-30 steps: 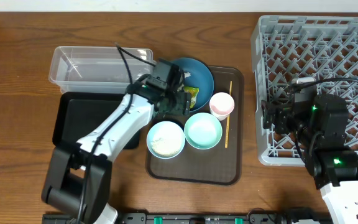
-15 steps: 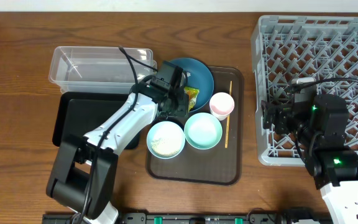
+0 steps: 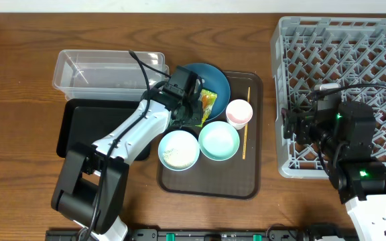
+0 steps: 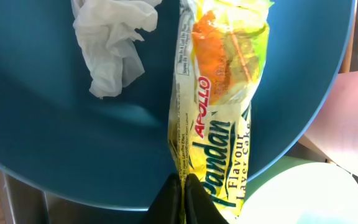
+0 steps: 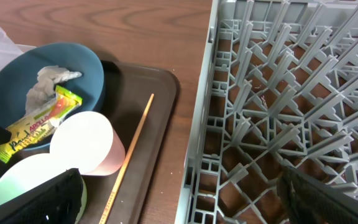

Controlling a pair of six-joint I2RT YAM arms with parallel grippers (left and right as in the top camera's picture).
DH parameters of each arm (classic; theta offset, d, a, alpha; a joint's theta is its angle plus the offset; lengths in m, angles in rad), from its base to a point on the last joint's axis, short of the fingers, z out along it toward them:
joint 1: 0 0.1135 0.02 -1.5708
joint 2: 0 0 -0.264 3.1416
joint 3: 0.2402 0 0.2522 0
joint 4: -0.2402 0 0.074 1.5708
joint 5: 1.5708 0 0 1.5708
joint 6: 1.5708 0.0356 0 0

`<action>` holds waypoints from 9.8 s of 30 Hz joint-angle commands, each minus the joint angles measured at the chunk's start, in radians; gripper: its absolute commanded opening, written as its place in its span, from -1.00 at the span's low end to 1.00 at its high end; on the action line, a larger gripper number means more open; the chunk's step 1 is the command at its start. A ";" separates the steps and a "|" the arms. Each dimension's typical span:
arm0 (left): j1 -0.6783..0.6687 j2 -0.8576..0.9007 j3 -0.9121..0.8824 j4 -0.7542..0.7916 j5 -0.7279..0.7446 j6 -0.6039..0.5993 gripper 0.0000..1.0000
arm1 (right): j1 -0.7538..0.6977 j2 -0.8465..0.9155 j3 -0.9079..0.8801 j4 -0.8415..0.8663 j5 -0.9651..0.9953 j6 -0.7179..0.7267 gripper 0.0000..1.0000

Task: Sort waste into correct bins and load items into the dishwasher rack
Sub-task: 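Reach left gripper to the blue plate and grasp the yellow snack wrapper, then carry the wrapper with the left gripper and drop it into the clear bin, then grasp the crumpled white tissue on the blue plate with the left gripper, then move the tissue with the left gripper and release it into the clear bin, then grasp the rim of the white bowl holding rice with the left gripper, then lift the bowl over the black tray and tip the rice out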

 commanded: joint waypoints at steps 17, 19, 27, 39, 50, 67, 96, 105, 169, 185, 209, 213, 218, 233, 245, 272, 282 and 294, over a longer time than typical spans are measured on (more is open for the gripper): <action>0.340 -0.285 0.044 0.119 -0.230 0.148 -0.88 | 0.013 -0.001 0.021 0.000 -0.003 0.011 0.98; 0.375 -0.259 0.044 0.126 -0.230 0.148 -0.87 | 0.013 -0.001 0.021 0.000 -0.003 0.011 0.98; 0.400 -0.211 0.044 0.160 -0.200 0.145 -0.29 | 0.013 -0.001 0.021 0.000 -0.003 0.011 0.98; 0.245 -0.201 0.042 0.160 0.014 0.294 0.04 | 0.013 -0.001 0.021 0.000 -0.003 0.011 0.99; 0.111 -0.005 0.040 0.200 -0.005 0.348 0.16 | 0.013 0.004 0.021 0.000 -0.004 0.011 0.98; 0.098 0.187 0.041 0.302 -0.013 0.347 -0.21 | 0.013 0.024 0.021 -0.001 -0.004 0.011 0.99; 0.224 -0.198 0.042 0.217 -0.216 0.324 -0.87 | 0.013 0.026 0.021 0.000 -0.003 0.011 0.98; 0.351 -0.190 0.041 0.203 -0.216 0.304 -0.80 | 0.013 0.026 0.021 0.003 -0.003 0.011 0.98; -0.243 -0.190 -0.304 -0.160 -0.145 0.136 0.05 | 0.013 0.026 0.021 0.002 0.007 0.011 0.99; -0.243 -0.191 -0.301 -0.140 -0.171 0.135 -0.63 | 0.013 0.026 0.021 0.002 0.007 0.011 0.98; -0.175 -0.228 -0.053 -0.318 -0.241 0.135 -0.88 | 0.013 0.026 0.021 0.003 0.008 0.011 0.99; -0.073 -0.289 -0.053 -0.319 -0.237 0.134 -0.88 | 0.013 0.026 0.021 0.003 0.008 0.011 0.98; 0.154 -0.356 -0.053 -0.311 -0.060 0.137 -0.88 | 0.013 0.026 0.021 0.003 0.008 0.011 0.98; 0.748 -0.245 -0.133 -0.178 0.796 0.325 -0.88 | 0.013 0.026 0.021 0.003 0.008 0.011 0.98; 0.967 -0.018 -0.138 -0.186 1.343 0.341 -0.89 | 0.013 0.026 0.021 0.003 0.008 0.011 0.99; 1.054 0.024 -0.138 -0.215 1.331 0.185 -0.88 | 0.013 0.026 0.021 0.003 0.008 0.011 0.99; 1.051 0.021 -0.135 -0.193 1.341 0.307 -0.88 | 0.013 0.026 0.021 0.003 0.007 0.011 0.98; 1.056 0.017 -0.133 -0.192 1.178 0.177 -0.88 | 0.013 0.026 0.021 0.003 0.007 0.011 0.99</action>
